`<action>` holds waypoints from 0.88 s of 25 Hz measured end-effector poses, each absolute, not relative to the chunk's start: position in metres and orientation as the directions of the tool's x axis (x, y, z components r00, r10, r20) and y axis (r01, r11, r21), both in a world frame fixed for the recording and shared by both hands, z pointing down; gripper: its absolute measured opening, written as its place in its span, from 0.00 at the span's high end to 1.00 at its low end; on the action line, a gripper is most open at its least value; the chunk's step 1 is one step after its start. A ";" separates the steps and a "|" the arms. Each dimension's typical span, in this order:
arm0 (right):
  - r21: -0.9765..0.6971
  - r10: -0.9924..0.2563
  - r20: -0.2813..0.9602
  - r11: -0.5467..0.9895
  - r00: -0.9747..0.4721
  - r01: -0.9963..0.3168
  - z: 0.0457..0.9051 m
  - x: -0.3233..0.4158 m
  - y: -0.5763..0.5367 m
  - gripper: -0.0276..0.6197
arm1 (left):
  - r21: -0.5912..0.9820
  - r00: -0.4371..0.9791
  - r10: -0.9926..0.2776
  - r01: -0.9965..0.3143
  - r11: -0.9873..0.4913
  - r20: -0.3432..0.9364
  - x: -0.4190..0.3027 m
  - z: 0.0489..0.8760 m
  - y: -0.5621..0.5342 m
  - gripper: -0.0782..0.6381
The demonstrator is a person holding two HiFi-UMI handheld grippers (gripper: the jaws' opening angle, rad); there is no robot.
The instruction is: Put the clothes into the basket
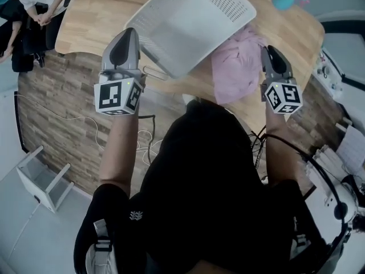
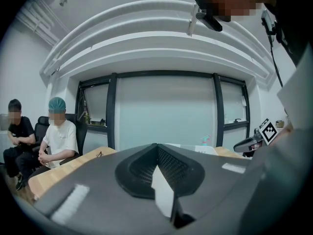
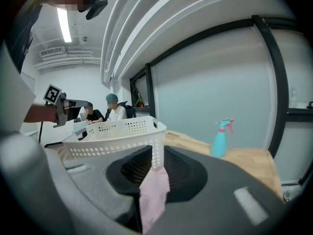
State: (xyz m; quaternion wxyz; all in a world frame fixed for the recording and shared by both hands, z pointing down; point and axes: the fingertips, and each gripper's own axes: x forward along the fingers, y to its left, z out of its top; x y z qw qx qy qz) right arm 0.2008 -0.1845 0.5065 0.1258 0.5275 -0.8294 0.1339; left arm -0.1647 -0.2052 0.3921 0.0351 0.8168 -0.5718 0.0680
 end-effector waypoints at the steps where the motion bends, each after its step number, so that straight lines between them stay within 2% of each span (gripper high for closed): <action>1: -0.095 -0.835 0.355 0.415 -0.421 -0.905 0.512 0.199 -0.185 0.85 | -0.021 0.338 -0.929 -0.939 -0.345 0.151 -0.163 0.394 -0.207 0.88; 3: -0.108 -0.821 0.366 0.430 -0.439 -0.896 0.523 0.195 -0.187 0.76 | -0.023 0.339 -0.928 -0.938 -0.346 0.154 -0.159 0.397 -0.210 0.88; 6: -0.136 -0.795 0.394 0.445 -0.461 -0.885 0.543 0.190 -0.189 0.55 | -0.021 0.334 -0.928 -0.940 -0.342 0.164 -0.158 0.405 -0.215 0.88; 13: -0.180 -0.769 0.451 0.419 -0.454 -0.890 0.577 0.183 -0.194 0.23 | -0.024 0.322 -0.927 -0.943 -0.333 0.192 -0.163 0.413 -0.217 0.88; 16: -0.199 -0.746 0.483 0.417 -0.459 -0.887 0.592 0.181 -0.194 0.19 | -0.025 0.311 -0.927 -0.946 -0.323 0.209 -0.166 0.417 -0.218 0.88; 22: -0.197 -0.702 0.558 0.405 -0.442 -0.893 0.622 0.175 -0.194 0.18 | -0.033 0.298 -0.926 -0.949 -0.314 0.231 -0.173 0.424 -0.216 0.88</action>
